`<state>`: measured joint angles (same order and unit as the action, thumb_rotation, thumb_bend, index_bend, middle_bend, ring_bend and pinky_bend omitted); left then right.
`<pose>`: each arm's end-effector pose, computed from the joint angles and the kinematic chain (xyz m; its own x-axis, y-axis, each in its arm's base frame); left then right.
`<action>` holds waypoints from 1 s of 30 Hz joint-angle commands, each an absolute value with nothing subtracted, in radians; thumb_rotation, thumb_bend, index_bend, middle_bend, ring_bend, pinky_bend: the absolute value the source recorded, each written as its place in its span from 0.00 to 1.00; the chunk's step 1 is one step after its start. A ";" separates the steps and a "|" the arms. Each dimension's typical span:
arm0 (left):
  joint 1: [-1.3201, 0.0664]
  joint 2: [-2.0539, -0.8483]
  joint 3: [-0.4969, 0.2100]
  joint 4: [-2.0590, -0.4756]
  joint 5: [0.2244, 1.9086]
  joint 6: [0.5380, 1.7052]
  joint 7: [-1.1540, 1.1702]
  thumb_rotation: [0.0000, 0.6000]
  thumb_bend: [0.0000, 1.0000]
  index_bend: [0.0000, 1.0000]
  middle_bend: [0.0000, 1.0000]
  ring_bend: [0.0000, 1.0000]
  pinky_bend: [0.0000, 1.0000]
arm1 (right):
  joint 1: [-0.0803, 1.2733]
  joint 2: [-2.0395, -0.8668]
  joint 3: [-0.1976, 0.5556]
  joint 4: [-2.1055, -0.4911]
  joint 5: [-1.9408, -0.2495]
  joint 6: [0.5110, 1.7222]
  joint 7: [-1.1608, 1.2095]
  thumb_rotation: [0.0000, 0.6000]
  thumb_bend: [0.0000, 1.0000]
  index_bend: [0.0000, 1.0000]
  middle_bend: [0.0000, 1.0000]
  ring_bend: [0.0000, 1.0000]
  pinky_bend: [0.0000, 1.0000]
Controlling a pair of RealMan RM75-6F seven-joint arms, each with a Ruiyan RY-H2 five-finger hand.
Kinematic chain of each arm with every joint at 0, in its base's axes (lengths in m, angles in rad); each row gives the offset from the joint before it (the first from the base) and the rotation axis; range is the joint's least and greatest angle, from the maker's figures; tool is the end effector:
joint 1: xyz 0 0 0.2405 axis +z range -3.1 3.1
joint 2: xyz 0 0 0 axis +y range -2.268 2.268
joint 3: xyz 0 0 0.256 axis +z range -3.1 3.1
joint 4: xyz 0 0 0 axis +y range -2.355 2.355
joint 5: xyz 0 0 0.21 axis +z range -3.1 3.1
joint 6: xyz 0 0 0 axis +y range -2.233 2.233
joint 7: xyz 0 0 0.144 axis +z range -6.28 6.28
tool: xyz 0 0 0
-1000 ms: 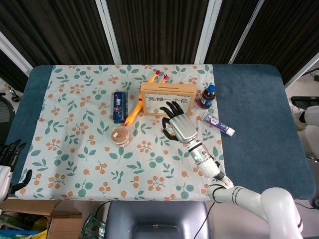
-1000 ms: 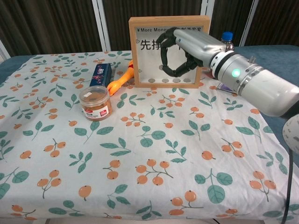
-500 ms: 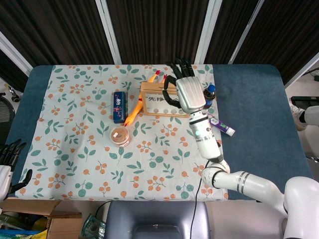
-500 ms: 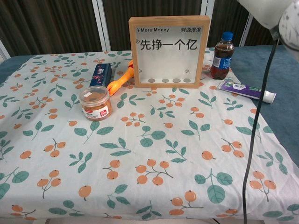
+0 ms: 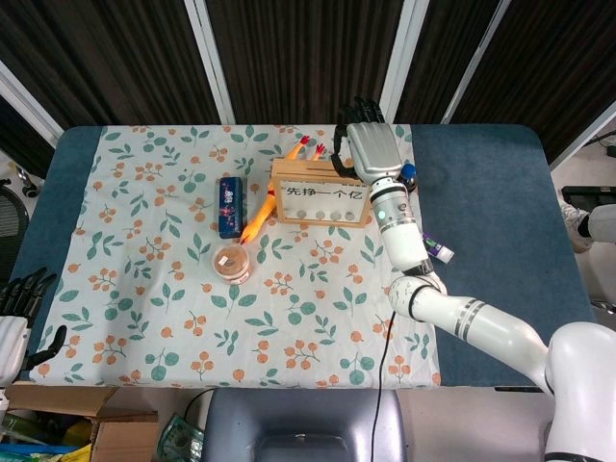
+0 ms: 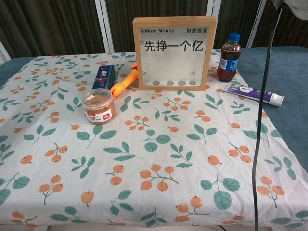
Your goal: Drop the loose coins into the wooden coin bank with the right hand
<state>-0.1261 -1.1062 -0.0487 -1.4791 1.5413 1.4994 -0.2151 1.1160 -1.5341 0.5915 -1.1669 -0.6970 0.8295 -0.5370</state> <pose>-0.3234 0.1963 0.1769 0.3317 -0.0268 0.9430 0.9395 -0.0808 -0.3328 -0.0247 -0.4973 0.0873 0.3330 0.0338 0.9423 -0.9200 -0.2076 0.3325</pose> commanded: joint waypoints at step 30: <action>-0.126 -1.103 -0.049 -1.477 1.540 1.502 -0.227 1.00 0.43 0.00 0.00 0.00 0.00 | 1.233 -1.534 0.394 -1.087 -0.476 0.804 -0.665 1.00 0.61 0.73 0.28 0.06 0.13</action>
